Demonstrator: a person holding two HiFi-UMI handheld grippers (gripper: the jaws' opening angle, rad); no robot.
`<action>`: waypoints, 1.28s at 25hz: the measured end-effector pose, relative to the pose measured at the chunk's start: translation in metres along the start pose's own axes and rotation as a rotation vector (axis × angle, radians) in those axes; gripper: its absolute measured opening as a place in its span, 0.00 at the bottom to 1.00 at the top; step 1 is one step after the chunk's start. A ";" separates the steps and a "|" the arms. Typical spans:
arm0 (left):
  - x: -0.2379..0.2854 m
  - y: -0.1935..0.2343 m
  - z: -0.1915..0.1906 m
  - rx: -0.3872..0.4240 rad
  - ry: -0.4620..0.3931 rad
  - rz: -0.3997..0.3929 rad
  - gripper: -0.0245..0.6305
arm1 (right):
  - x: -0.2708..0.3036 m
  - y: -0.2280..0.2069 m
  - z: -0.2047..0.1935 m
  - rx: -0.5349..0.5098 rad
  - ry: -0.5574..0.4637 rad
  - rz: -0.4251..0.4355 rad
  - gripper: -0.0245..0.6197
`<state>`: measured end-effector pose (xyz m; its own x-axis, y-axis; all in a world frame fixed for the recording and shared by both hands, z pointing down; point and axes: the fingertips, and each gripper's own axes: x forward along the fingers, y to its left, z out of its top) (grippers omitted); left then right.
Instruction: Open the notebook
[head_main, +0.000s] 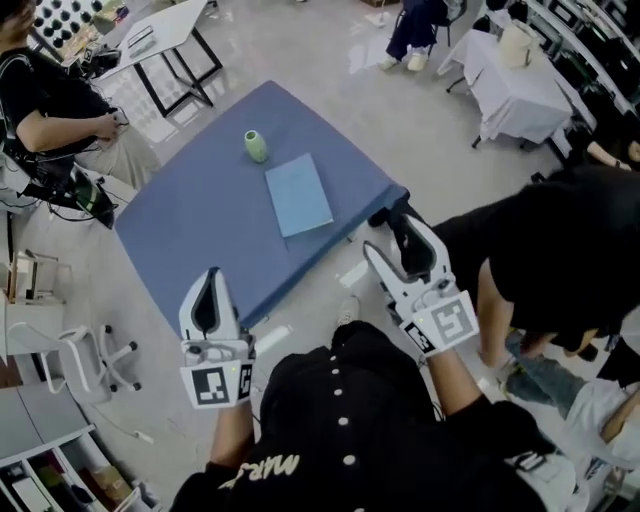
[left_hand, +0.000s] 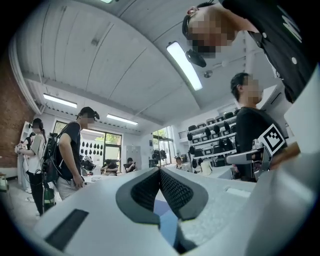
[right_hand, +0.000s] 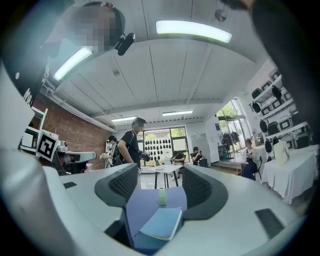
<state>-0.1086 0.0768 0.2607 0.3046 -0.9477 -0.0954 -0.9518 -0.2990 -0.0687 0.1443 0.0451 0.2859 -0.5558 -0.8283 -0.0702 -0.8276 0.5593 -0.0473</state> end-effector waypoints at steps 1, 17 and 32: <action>0.009 0.001 0.002 -0.003 -0.001 0.010 0.04 | 0.010 -0.008 0.002 0.003 -0.002 0.006 0.46; 0.105 0.081 -0.016 -0.020 0.009 0.026 0.04 | 0.143 -0.071 -0.024 0.006 0.088 -0.032 0.46; 0.143 0.097 -0.080 -0.067 0.127 -0.042 0.04 | 0.226 -0.088 -0.238 0.304 0.514 0.009 0.44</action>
<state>-0.1607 -0.0967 0.3198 0.3411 -0.9394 0.0333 -0.9399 -0.3414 -0.0034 0.0728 -0.1993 0.5109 -0.5922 -0.6904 0.4155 -0.8052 0.4874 -0.3378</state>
